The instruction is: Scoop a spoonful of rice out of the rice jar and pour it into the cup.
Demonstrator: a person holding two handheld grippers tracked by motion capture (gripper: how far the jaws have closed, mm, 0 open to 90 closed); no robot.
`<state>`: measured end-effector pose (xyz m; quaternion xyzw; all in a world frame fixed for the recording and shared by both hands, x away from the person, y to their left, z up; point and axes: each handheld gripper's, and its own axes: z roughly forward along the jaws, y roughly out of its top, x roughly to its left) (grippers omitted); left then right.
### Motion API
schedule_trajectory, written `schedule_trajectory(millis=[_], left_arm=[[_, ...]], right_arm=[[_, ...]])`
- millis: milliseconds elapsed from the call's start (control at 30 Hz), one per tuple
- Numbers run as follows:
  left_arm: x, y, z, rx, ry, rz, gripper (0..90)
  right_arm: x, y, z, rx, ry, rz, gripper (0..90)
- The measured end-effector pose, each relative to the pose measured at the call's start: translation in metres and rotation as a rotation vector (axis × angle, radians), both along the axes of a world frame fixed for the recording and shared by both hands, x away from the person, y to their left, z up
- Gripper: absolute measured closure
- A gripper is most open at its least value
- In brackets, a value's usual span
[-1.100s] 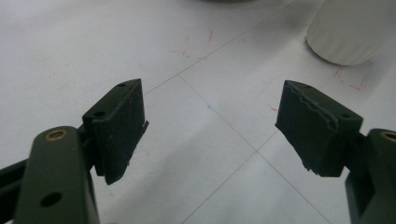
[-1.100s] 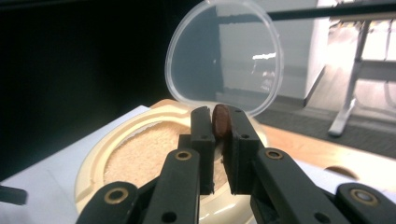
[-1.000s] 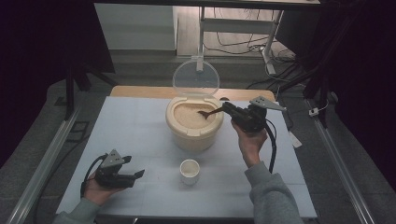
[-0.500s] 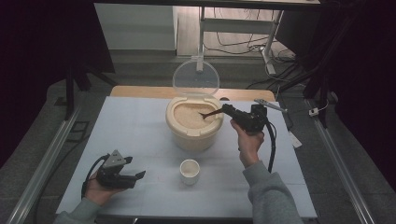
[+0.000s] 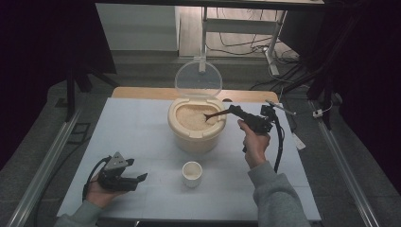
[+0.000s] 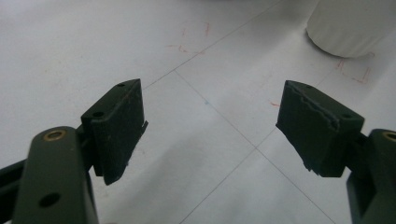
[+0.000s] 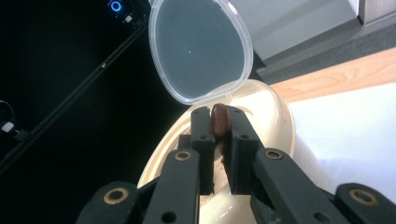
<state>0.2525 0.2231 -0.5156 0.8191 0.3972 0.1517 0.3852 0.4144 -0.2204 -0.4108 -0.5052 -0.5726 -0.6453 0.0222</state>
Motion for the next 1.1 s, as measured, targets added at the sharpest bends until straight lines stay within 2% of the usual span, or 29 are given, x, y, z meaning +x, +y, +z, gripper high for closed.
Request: schedule_trajectory(millis=[567,867,1100], left_arm=[[0.0,-0.002,-0.001,0.012,0.001,-0.006,23.0],[0.001,-0.003,-0.001,0.015,0.001,-0.007,23.0],[0.001,-0.003,-0.001,0.016,0.001,-0.009,23.1]], right_arm=[[-0.001,-0.014,0.0,0.083,0.036,-0.009,83.1],[0.0,-0.019,0.0,0.109,0.058,-0.001,83.1],[0.0,-0.021,0.002,0.116,0.052,-0.006,83.1]])
